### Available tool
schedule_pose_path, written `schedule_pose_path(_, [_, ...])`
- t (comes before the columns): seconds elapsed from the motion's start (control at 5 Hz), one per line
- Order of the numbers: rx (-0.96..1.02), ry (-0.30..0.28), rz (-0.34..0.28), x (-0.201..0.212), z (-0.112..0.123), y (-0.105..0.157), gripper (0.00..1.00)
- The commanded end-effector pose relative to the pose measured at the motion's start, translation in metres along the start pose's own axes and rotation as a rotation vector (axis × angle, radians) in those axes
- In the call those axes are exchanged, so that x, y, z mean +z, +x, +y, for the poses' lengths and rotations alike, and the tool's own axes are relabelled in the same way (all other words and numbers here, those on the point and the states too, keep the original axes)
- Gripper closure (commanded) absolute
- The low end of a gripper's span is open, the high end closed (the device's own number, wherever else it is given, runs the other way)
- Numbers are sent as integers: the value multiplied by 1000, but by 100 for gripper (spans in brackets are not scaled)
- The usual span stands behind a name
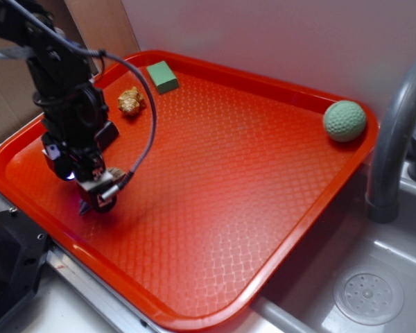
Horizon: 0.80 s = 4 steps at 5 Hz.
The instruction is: Grab the wood chip.
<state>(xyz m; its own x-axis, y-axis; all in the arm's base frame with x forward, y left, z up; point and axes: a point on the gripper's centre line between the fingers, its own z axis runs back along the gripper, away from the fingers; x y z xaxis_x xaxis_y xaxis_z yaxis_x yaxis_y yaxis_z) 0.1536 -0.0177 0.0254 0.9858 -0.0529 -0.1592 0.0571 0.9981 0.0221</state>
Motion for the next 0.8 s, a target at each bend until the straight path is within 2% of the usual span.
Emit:
schedule_pose_path(0.0, [-52, -15, 8, -10, 3, 12, 0])
schedule_pose_path(0.2, [-48, -52, 23, -11, 5, 12, 100])
schedule_pose_path(0.6, [-48, -50, 19, -10, 6, 10, 100])
